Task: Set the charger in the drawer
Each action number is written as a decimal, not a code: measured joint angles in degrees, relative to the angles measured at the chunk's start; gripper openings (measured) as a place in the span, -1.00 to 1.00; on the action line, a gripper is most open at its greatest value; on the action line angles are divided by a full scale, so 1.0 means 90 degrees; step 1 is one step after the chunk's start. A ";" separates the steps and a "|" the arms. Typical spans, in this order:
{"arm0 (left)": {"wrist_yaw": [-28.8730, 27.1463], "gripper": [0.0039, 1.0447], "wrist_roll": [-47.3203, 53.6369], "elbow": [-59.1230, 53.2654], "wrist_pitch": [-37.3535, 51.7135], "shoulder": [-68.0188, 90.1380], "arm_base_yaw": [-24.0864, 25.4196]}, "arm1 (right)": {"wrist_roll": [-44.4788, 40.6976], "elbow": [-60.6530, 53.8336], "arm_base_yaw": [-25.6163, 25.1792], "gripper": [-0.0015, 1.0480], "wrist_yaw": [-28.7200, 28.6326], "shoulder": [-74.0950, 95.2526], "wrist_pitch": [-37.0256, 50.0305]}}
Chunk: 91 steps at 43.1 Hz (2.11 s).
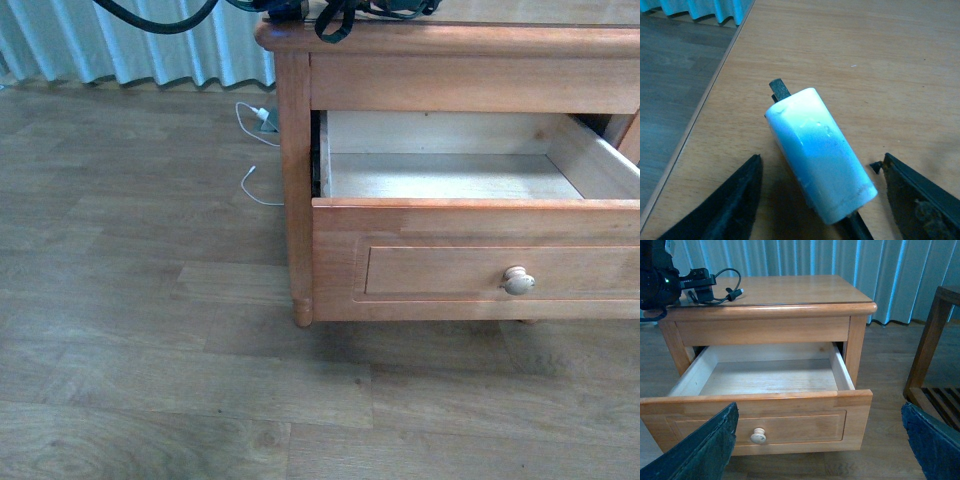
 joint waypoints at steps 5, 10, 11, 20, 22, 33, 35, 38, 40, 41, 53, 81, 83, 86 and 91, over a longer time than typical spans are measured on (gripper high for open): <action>-0.0005 0.13 0.0015 0.0000 0.0000 0.0000 0.0000 | -0.0002 0.0000 0.0000 0.85 0.0000 0.0000 0.0000; -0.0024 -0.28 0.0019 -0.0185 0.0109 -0.0063 0.0005 | 0.0000 0.0000 0.0000 0.85 0.0000 0.0000 0.0000; -0.0010 -0.39 0.0022 -0.0277 0.0163 -0.0117 0.0005 | 0.0000 0.0000 0.0000 0.85 0.0000 0.0000 0.0000; 0.0168 -0.57 0.0095 -0.1608 0.0896 -0.0959 -0.0015 | 0.0000 0.0000 0.0000 0.85 0.0000 0.0000 0.0000; 0.0284 -0.57 0.0146 -0.1996 0.1088 -0.1260 -0.0039 | 0.0000 0.0000 0.0000 0.85 0.0000 0.0000 0.0000; 0.0678 -0.57 0.0245 -0.3529 0.1753 -0.2574 -0.0316 | 0.0000 0.0000 0.0000 0.85 0.0000 0.0000 0.0000; 0.0775 -0.57 0.0267 -0.3786 0.1829 -0.2773 -0.0401 | 0.0000 0.0000 0.0000 0.85 0.0000 0.0000 0.0000; 0.0935 -0.57 0.0311 -0.4223 0.1943 -0.3043 -0.0602 | 0.0000 0.0000 0.0000 0.85 0.0000 0.0000 0.0000; 0.1005 -0.57 0.0345 -0.4401 0.1987 -0.3104 -0.0695 | 0.0000 0.0000 0.0000 0.85 0.0000 0.0000 0.0000; 0.1018 -0.57 0.0347 -0.4478 0.2001 -0.3111 -0.0748 | 0.0000 0.0000 0.0000 0.85 0.0000 0.0000 0.0000; 0.1324 -0.57 0.0376 -0.4733 0.1860 -0.2382 -0.1290 | 0.0000 0.0000 0.0000 0.85 0.0000 0.0000 0.0000; 0.0964 -0.23 -0.0272 -0.3043 0.1277 -0.0510 -0.1137 | 0.0000 0.0000 0.0000 0.85 0.0000 0.0000 0.0000; 0.0913 -0.06 -0.0274 -0.3050 0.1294 -0.0512 -0.1137 | 0.0000 0.0000 0.0000 0.85 0.0000 0.0000 0.0000; 0.0828 0.22 -0.0274 -0.3228 0.1462 -0.0627 -0.1120 | 0.0000 0.0000 0.0000 0.85 0.0000 0.0000 0.0000; 0.0780 0.56 -0.0270 -0.3723 0.1712 -0.1005 -0.1044 | -0.0002 0.0000 0.0000 0.85 0.0000 0.0000 0.0000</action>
